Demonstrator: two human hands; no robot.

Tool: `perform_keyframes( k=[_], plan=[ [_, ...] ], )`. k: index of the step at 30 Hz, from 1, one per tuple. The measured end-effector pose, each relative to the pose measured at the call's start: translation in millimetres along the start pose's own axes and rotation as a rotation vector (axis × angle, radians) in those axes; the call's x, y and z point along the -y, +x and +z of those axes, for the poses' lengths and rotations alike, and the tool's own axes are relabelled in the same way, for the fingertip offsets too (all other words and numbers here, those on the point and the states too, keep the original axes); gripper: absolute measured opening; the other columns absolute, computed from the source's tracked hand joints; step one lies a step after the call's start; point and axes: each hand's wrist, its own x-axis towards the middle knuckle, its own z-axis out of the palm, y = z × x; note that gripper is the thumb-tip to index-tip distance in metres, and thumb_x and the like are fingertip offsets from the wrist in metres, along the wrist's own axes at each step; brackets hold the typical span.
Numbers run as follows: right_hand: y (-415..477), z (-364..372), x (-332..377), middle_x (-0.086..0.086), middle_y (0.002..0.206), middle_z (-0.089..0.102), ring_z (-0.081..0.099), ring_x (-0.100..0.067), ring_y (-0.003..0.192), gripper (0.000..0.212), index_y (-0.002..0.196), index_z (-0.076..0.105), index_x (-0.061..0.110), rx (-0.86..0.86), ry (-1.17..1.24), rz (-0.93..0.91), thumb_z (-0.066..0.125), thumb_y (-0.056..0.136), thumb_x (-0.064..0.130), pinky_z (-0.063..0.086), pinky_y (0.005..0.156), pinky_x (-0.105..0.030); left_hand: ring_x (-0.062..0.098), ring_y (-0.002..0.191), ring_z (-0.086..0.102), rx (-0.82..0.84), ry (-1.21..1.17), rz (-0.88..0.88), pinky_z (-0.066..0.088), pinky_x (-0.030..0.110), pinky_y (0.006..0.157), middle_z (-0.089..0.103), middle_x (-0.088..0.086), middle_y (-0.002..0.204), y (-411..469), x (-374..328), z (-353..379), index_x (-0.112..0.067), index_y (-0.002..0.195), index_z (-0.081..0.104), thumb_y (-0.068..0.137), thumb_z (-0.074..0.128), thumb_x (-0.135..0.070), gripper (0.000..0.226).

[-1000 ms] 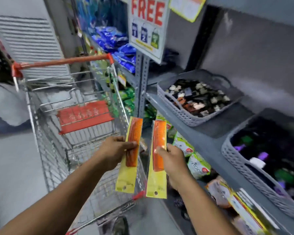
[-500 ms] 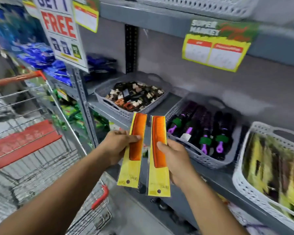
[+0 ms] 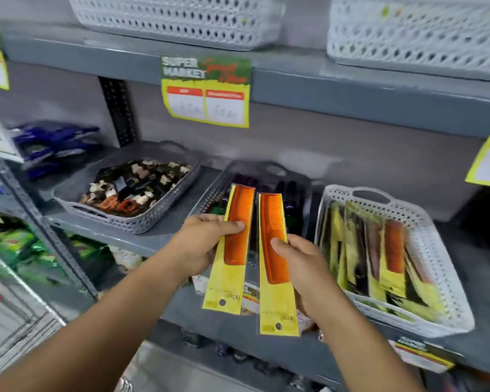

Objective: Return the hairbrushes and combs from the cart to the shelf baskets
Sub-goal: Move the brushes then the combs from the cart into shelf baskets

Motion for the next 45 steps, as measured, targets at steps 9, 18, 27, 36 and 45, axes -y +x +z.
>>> perform_keyframes(
  k=[9, 18, 27, 36, 45],
  plan=[
    [-4.5, -82.1, 14.0, -0.006, 0.144, 0.049, 0.046, -0.010, 0.120, 0.061, 0.139, 0.046, 0.008, -0.202, -0.058, -0.138, 0.066, 0.087, 0.033, 0.037, 0.098, -0.029, 0.022, 0.059, 0.071, 0.233, 0.040, -0.041, 0.058, 0.034, 0.054, 0.074, 0.011, 0.069, 27.9, -3.9, 90.4, -0.002, 0.080, 0.069, 0.085, 0.067, -0.011, 0.011],
    [1.9, -173.6, 39.0, -0.007, 0.135, 0.056, 0.054, -0.026, 0.122, 0.050, 0.132, 0.055, 0.012, -0.350, -0.157, -0.188, 0.068, 0.086, 0.027, 0.044, 0.104, -0.047, 0.030, 0.074, 0.072, 0.289, 0.173, -0.140, 0.060, 0.043, 0.064, 0.073, 0.019, 0.086, 56.8, -0.9, 180.2, 0.004, 0.097, 0.065, 0.090, 0.054, 0.000, 0.014],
    [29.7, -227.5, 30.3, 0.020, 0.068, 0.071, 0.066, 0.009, 0.070, 0.031, 0.067, 0.068, 0.041, -0.417, -0.331, -0.138, 0.066, 0.088, 0.017, 0.051, 0.057, -0.010, 0.016, 0.040, 0.064, 0.186, 0.404, -0.104, 0.050, 0.027, 0.037, 0.066, 0.007, 0.049, 81.6, 14.2, 223.5, -0.006, 0.071, 0.056, 0.086, 0.043, 0.014, 0.028],
    [42.5, -247.2, 7.4, -0.009, 0.135, 0.057, 0.056, -0.026, 0.119, 0.054, 0.140, 0.044, 0.017, -0.486, -0.549, -0.035, 0.062, 0.091, 0.028, 0.045, 0.089, -0.031, 0.017, 0.050, 0.043, 0.063, 0.615, -0.087, 0.049, 0.029, 0.046, 0.041, 0.005, 0.057, 98.9, 48.0, 245.9, -0.013, 0.070, 0.044, 0.085, 0.046, 0.009, 0.027],
    [60.2, -230.2, -11.0, -0.016, 0.140, 0.052, 0.058, -0.035, 0.114, 0.056, 0.146, 0.033, 0.016, -0.459, -0.766, 0.032, 0.052, 0.095, 0.029, 0.051, 0.089, -0.036, 0.023, 0.061, 0.054, -0.004, 0.771, -0.091, 0.053, 0.032, 0.053, 0.055, 0.013, 0.074, 114.1, 62.0, 245.7, 0.003, 0.116, 0.051, 0.084, 0.043, 0.008, 0.033]
  ],
)
